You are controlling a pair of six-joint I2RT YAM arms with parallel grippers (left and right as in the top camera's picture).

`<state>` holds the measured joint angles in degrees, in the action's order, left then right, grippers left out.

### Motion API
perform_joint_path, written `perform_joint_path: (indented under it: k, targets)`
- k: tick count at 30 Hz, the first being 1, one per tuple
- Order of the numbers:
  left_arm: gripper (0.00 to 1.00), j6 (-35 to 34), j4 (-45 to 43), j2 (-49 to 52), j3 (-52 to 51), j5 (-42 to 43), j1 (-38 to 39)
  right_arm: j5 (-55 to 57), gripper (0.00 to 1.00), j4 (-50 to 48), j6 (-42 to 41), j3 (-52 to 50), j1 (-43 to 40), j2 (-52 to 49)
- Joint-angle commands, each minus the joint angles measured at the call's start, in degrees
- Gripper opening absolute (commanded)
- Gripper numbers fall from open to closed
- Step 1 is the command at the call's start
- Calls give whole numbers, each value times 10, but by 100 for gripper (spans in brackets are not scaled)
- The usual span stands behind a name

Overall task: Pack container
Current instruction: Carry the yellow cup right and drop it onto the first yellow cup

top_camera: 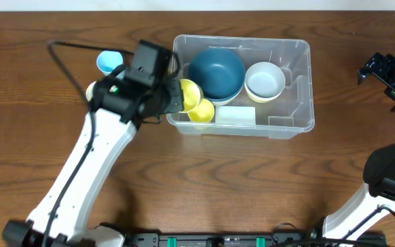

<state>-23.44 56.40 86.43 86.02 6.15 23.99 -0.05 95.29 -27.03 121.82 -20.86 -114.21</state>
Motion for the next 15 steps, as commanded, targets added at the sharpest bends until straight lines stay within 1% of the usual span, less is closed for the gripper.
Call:
perform_joint_path:
  k: [1, 15]
  targets:
    - [6, 23, 3, 24, 36, -6, 15, 2, 99, 0, -10, 0, -1, 4]
    - [6, 26, -14, 119, 38, -7, 18, 2, 99, 1, -10, 0, -1, 4]
